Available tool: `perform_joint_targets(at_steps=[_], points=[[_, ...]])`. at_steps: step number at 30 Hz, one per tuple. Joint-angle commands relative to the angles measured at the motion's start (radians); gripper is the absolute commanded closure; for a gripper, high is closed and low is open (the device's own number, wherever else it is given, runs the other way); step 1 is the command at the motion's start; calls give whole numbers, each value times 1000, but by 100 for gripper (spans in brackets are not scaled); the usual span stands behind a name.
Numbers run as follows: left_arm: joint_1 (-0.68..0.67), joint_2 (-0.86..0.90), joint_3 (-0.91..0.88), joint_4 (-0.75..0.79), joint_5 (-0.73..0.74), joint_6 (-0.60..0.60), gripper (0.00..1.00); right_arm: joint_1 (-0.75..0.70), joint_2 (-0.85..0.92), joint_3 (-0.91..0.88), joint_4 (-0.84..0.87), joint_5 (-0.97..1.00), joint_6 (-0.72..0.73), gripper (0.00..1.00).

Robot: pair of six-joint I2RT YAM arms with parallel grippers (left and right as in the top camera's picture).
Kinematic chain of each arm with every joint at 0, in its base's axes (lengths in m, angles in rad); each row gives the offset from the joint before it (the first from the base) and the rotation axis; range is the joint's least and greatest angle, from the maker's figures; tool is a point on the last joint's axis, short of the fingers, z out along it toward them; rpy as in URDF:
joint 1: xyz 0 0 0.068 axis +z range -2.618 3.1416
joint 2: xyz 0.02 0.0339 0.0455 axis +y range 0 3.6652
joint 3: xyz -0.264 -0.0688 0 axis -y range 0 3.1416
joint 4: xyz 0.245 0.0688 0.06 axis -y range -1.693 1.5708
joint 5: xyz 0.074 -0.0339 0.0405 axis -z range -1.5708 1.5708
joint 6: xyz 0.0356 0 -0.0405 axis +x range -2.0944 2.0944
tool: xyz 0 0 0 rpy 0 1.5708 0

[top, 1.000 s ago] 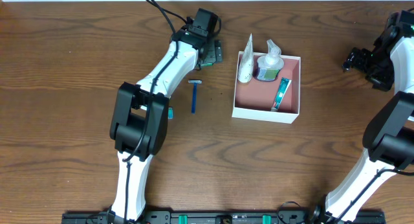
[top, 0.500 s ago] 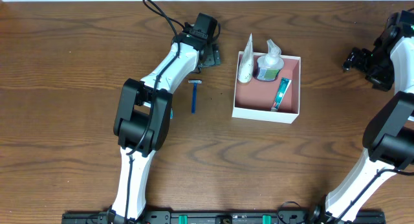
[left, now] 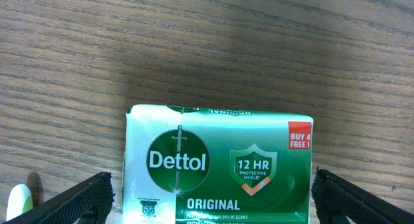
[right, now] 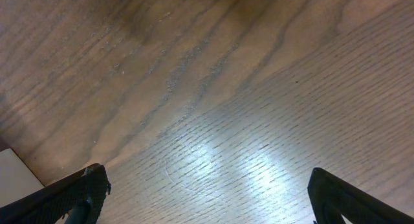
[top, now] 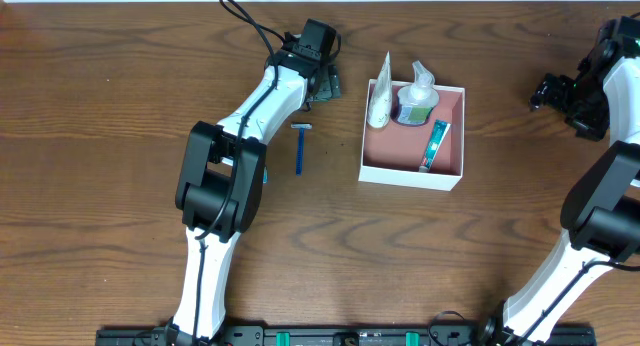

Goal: Pack container
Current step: 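Lower the left gripper onto the green Dettol soap bar and grasp it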

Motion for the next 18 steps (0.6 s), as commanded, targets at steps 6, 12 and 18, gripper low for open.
perform_joint_targets(at_steps=[6,12,18], points=[[4,44,12,3,-26,-5,2,-8,-3,0,0,10,9,1],[4,47,12,3,-27,-5,2,-8,-3,0,0,10,9,1],[4,47,12,9,-27,19,2,-8,-3,0,0,10,9,1]])
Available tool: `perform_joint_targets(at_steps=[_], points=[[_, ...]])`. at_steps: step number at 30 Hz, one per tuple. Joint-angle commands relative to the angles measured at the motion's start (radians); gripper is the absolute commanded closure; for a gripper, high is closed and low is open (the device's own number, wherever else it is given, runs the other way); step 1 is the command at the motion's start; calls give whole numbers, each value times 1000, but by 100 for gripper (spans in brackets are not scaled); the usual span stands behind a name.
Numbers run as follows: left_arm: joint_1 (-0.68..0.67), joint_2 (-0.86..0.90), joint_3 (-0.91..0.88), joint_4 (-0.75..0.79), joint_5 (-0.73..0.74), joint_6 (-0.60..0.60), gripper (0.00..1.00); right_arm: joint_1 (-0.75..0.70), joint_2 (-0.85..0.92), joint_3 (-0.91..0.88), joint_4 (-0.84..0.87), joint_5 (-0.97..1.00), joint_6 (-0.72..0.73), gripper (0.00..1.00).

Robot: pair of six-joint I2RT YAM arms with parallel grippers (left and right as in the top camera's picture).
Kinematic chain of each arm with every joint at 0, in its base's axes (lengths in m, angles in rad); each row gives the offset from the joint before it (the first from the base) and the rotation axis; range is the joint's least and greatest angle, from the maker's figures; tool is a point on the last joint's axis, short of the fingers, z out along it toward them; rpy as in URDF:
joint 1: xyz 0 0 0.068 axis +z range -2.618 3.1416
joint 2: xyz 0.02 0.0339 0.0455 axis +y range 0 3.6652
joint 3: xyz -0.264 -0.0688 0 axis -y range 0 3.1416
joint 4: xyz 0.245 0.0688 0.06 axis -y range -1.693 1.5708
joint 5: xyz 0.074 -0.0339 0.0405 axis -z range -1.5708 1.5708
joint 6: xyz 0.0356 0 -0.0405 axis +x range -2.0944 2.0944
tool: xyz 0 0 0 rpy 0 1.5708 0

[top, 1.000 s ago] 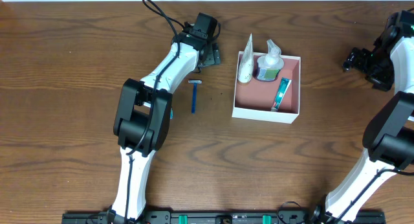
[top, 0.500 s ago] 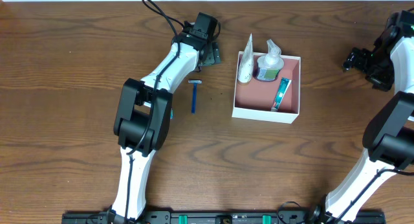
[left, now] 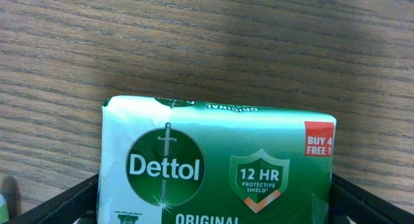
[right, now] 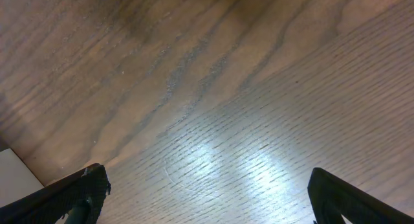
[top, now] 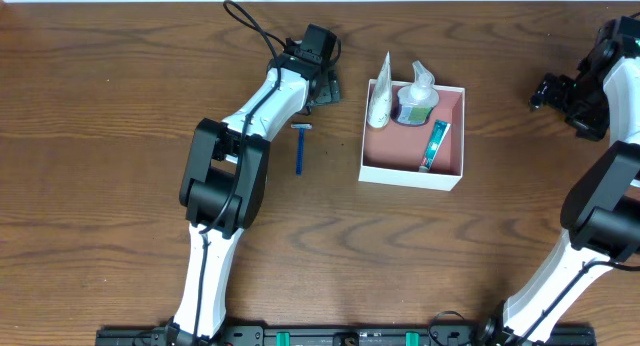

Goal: Pack container
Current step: 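Lower the left gripper onto the green Dettol soap bar and grasp it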

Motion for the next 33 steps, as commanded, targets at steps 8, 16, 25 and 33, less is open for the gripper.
perform_joint_targets(at_steps=[8,16,25,33], points=[[4,13,12,27,-27,142,2,-8,-3,0,0,10,9,1],[5,13,12,31,-27,141,2,-8,-3,0,0,10,9,1],[5,13,12,35,-27,141,2,-8,-3,0,0,10,9,1],[5,13,3,35,-27,141,2,-8,-3,0,0,10,9,1]])
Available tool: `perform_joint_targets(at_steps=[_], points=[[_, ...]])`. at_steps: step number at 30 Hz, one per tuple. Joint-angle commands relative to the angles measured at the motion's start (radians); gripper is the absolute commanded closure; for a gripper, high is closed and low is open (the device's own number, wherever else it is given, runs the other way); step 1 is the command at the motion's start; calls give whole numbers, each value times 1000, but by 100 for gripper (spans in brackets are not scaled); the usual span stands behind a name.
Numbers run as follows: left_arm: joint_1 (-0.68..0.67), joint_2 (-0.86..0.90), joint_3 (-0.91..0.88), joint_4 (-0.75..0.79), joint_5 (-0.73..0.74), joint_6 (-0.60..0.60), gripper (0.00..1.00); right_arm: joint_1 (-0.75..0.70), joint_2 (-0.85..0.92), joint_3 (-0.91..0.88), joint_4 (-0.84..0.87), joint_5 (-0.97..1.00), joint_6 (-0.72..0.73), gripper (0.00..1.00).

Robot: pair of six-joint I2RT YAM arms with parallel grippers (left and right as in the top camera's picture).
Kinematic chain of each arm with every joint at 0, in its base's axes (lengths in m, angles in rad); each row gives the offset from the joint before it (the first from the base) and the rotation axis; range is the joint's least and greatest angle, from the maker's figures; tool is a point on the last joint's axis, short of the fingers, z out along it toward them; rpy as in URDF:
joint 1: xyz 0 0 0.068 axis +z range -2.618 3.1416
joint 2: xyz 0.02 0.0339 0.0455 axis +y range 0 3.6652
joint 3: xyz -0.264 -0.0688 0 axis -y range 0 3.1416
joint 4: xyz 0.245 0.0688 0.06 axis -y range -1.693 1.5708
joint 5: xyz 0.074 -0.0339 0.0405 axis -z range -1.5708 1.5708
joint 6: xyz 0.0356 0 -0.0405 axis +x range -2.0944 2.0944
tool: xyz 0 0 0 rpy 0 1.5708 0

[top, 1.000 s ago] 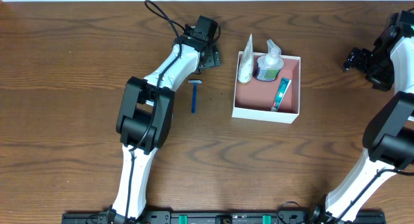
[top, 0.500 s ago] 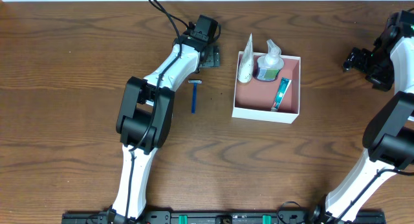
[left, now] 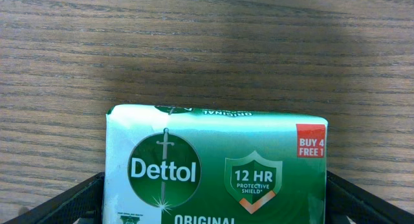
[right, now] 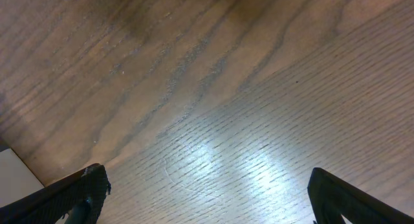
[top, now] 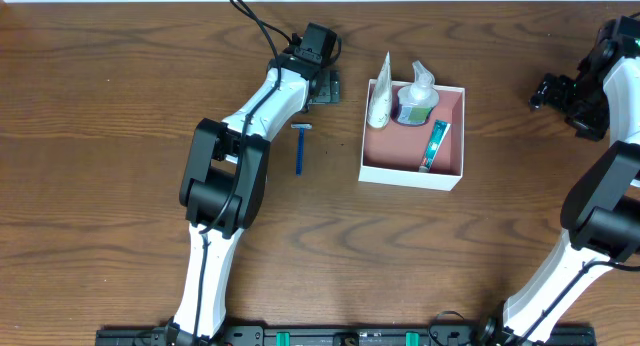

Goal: Pack container
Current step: 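Lower the left gripper onto the green Dettol soap bar and grasp it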

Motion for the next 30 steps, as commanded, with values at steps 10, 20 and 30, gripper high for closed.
perform_joint_targets(at_steps=[10,20,30], points=[[5,14,-12,2,-16,14,2,-8,-3,0,0,10,9,1],[5,20,-16,2,-16,14,15,-8,-3,0,0,10,9,1],[5,22,-16,7,-16,14,35,-8,-3,0,0,10,9,1]])
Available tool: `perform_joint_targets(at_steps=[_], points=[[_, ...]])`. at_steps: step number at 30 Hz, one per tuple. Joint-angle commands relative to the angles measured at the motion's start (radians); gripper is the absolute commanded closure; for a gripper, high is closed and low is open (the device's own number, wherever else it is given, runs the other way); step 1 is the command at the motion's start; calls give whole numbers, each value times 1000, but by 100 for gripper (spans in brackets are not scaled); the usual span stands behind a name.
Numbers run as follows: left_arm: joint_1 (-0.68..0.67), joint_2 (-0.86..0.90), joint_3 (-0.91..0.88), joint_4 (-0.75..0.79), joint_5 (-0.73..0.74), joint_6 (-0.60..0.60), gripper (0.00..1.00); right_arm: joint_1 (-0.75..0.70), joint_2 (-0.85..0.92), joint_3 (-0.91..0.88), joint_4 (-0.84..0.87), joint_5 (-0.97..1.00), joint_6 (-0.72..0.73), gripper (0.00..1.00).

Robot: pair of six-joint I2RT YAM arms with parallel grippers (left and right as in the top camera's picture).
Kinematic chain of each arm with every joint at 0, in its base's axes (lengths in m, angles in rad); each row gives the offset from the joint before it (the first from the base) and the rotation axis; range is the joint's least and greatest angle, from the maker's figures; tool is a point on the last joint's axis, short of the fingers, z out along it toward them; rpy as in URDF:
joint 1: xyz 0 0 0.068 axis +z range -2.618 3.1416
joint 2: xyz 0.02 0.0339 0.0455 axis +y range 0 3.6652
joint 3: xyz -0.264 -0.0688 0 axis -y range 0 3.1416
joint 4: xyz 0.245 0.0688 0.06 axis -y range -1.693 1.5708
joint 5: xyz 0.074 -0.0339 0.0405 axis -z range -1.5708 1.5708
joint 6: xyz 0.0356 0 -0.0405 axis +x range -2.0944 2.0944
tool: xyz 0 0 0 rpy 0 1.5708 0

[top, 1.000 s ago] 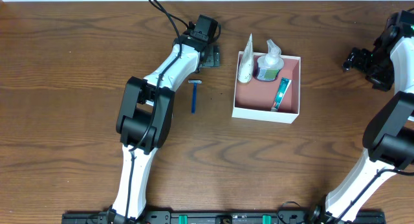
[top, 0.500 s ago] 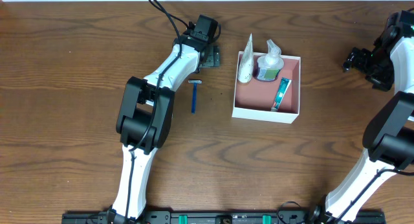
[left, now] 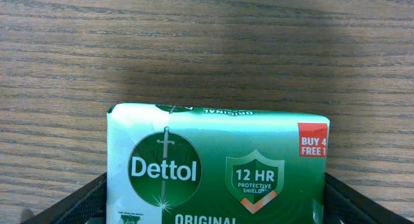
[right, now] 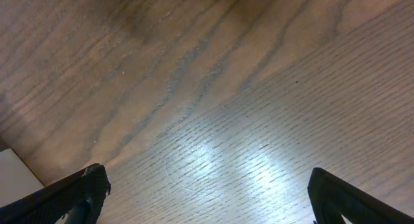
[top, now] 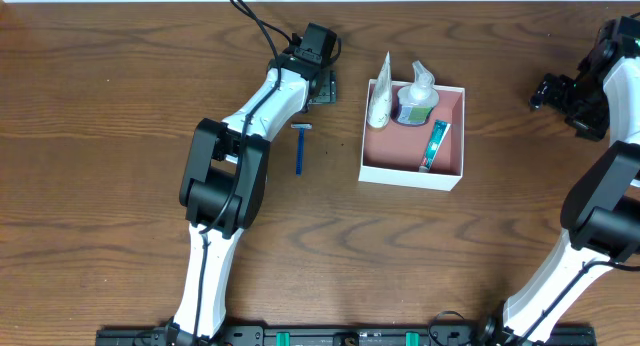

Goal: Pack container
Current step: 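Lower the left gripper onto the green Dettol soap bar and grasp it, then lift the soap bar with the left gripper and carry it over the box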

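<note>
A green Dettol soap bar (left: 217, 166) lies on the wooden table, filling the lower half of the left wrist view. My left gripper (left: 213, 201) is shut on it, one black finger against each short end. From overhead the left gripper (top: 322, 84) sits left of the white container (top: 455, 171) and hides most of the soap. In the container are a white tube (top: 379, 98), a pump bottle (top: 415, 98) and a teal tube (top: 433, 144). My right gripper (right: 207, 201) is open over bare wood at the far right.
A blue razor (top: 300, 148) lies on the table between the left gripper and the container's near left corner. The right arm (top: 575, 91) hangs at the table's right edge. A white corner of something (right: 16, 175) shows at the right wrist view's left edge.
At first my left gripper stood open round the soap bar, with a gap at each end. Soon after, its fingers were against both ends of the bar. They have stayed there, with the bar on the table. The right arm has not moved.
</note>
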Motion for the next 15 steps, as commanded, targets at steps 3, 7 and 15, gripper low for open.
perform_joint_targets(at_steps=[3,7,15], points=[[5,19,-11,5,-11,26,37,-8,-3,0,0,10,9,1],[5,4,-10,5,-11,52,42,-8,-3,0,0,11,9,1],[6,-89,-5,5,-18,108,42,-8,-3,0,0,11,9,1]])
